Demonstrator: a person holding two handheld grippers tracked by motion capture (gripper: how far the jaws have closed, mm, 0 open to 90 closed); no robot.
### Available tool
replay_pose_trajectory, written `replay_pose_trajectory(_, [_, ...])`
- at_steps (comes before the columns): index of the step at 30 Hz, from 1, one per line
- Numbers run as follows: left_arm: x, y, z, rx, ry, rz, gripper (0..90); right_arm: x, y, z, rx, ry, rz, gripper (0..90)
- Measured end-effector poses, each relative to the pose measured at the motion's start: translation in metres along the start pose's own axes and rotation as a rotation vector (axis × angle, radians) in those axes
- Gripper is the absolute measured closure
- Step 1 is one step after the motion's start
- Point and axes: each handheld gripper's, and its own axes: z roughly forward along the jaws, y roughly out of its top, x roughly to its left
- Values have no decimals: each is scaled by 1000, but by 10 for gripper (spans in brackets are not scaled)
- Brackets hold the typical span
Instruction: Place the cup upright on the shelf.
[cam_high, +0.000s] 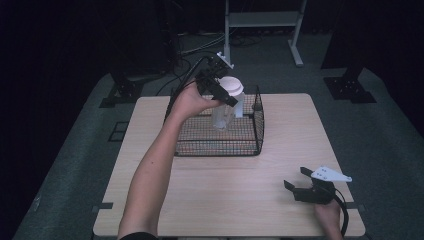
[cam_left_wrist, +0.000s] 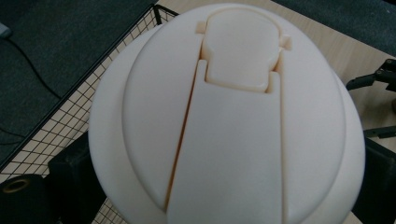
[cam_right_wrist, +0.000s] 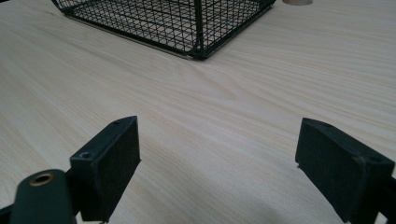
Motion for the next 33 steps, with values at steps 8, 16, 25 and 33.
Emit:
replay_pose_trajectory(8, [12, -9, 19, 24, 18, -28, 55, -1, 0, 0, -6, 2, 3, 129])
replay_pose_trajectory(16, [19, -19, 33, 0, -1, -51, 55, -2, 0, 0, -14, 16, 12, 129])
replay_pose_trajectory(25, [23, -28, 54, 8, 3, -68, 55, -2, 0, -1, -13, 13, 12, 129])
replay_pose_trajectory(33, [24, -37, 68, 22, 22, -77, 55, -3, 0, -1, -10, 14, 13, 129])
